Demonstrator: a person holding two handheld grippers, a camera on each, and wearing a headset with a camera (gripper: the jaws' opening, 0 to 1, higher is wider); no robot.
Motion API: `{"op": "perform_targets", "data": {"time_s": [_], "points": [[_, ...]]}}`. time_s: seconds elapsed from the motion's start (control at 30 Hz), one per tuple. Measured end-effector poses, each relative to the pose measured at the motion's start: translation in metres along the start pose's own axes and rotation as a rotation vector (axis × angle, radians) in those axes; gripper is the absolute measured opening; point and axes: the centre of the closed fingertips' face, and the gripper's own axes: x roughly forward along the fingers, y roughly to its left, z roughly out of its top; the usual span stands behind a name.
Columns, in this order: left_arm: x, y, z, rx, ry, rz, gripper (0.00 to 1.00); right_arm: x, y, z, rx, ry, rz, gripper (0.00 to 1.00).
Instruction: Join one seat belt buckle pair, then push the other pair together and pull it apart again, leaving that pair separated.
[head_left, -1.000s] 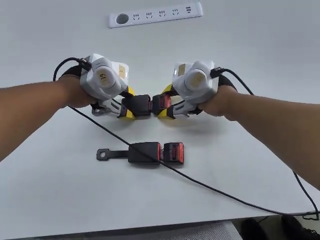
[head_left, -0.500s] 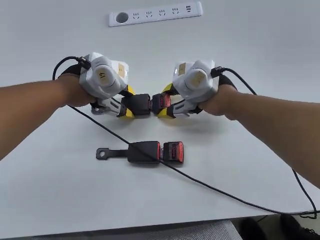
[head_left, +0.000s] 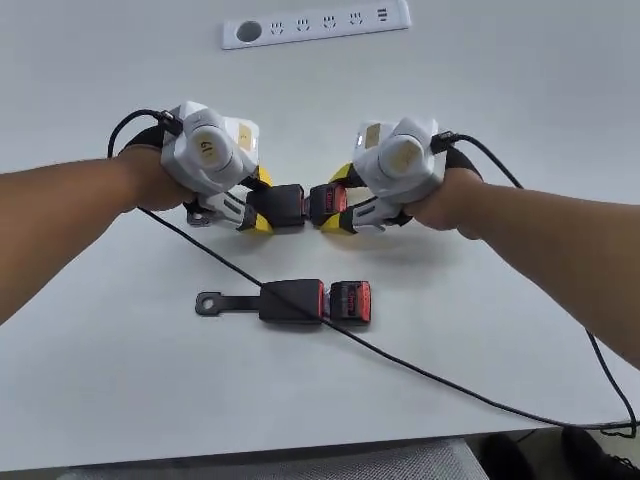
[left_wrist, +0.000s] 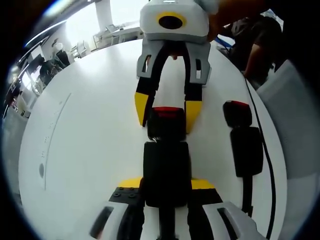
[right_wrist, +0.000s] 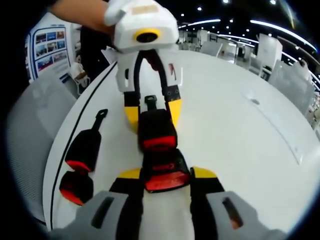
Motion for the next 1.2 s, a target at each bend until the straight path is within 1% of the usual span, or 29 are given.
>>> {"op": "perform_targets", "data": {"time_s": [0.1, 0.17, 0.4, 0.57, 0.63, 0.7, 0.77, 0.8, 0.93, 0.97, 1.07, 1.2], "points": [[-0.001, 0.000, 0.000, -0.009, -0.011, 0.005, 0.33, -0.005, -0.002, -0.004, 0.005, -0.009, -0.004, 0.35], [-0.001, 0.000, 0.000, -0.007, -0.004, 0.004, 0.33, -0.008, -0.002, -0.008, 0.004, -0.003, -0.002, 0.35], [0.000, 0.000, 0.000, -0.006, -0.008, 0.004, 0.33, -0.007, -0.001, -0.008, 0.004, -0.015, -0.003, 0.35], [0.000, 0.000, 0.000, 0.002, -0.006, 0.001, 0.33, -0.015, -0.001, -0.017, 0.010, -0.017, -0.005, 0.35], [0.000, 0.000, 0.000, 0.003, -0.004, 0.003, 0.33, -0.019, 0.001, -0.022, 0.006, -0.008, 0.002, 0.35], [0.000, 0.001, -0.001, 0.001, -0.002, 0.003, 0.33, -0.025, 0.001, -0.024, 0.007, -0.012, 0.001, 0.35], [0.001, 0.000, -0.001, 0.003, -0.001, 0.003, 0.33, -0.033, 0.001, -0.029, 0.008, -0.005, -0.001, 0.35], [0.001, 0.000, -0.001, 0.002, -0.003, 0.004, 0.34, -0.036, 0.000, -0.033, 0.027, 0.000, -0.005, 0.35], [0.001, 0.000, 0.000, -0.004, -0.002, 0.008, 0.34, -0.042, -0.004, -0.041, 0.024, 0.003, -0.014, 0.36], [0.001, 0.000, 0.000, -0.004, -0.001, 0.008, 0.34, -0.044, -0.005, -0.044, 0.036, 0.007, -0.014, 0.36], [0.001, 0.000, -0.001, -0.005, 0.002, 0.006, 0.34, -0.047, -0.009, -0.049, 0.051, 0.000, -0.027, 0.36], [0.001, 0.000, -0.001, -0.007, 0.003, 0.008, 0.34, -0.051, -0.015, -0.055, 0.050, -0.007, -0.032, 0.36]]}}
